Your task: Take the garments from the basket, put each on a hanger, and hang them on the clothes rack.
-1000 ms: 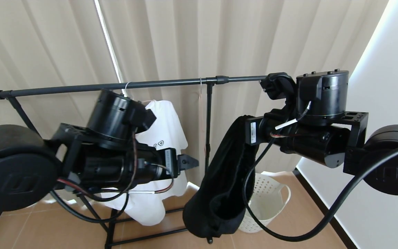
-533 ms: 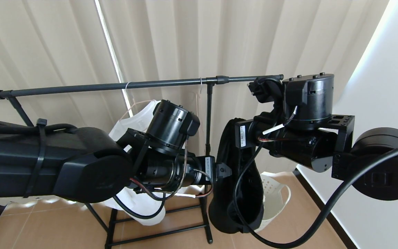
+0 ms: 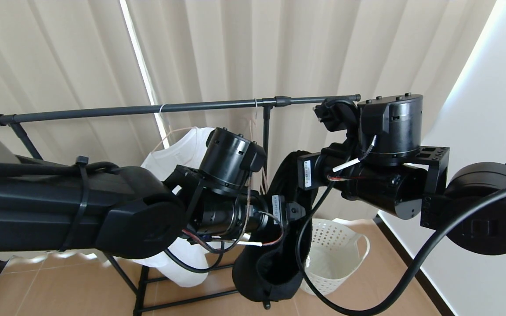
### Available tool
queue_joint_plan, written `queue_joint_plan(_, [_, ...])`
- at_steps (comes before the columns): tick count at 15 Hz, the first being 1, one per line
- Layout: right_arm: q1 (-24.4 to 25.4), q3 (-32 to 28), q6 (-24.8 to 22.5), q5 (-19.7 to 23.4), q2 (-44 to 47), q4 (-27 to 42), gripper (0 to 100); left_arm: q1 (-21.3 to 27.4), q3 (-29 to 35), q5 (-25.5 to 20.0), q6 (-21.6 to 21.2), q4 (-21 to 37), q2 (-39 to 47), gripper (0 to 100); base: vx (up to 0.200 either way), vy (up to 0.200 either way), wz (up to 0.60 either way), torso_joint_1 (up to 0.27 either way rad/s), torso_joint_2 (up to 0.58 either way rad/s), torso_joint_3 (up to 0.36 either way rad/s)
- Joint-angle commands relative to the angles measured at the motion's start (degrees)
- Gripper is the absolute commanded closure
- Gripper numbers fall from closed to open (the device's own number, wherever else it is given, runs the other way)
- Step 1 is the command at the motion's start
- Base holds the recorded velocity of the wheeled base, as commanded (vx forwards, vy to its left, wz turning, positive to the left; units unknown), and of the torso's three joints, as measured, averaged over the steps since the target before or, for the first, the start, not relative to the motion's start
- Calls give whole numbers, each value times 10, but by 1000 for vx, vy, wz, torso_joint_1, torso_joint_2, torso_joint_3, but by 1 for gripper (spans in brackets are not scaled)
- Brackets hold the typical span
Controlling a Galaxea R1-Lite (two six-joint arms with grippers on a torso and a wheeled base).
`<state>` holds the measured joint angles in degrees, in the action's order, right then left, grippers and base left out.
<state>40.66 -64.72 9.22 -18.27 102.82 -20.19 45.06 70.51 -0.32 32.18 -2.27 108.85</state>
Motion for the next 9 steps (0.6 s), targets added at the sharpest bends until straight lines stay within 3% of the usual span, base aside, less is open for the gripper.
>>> queue_joint_plan(1, [0,2,0,0,-5,1,100,-1,3,10,17,-6,20,0,0,0,0,0,0,0])
queue_joint_plan(4, [12,3,0,0,-10,0,100,-3,23,66,23,-5,62,0,0,0,0,0,0,0])
queue_joint_plan(9, [11,5,1,-2,-39,1,100,-3,13,97,22,0,87,0,0,0,0,0,0,0])
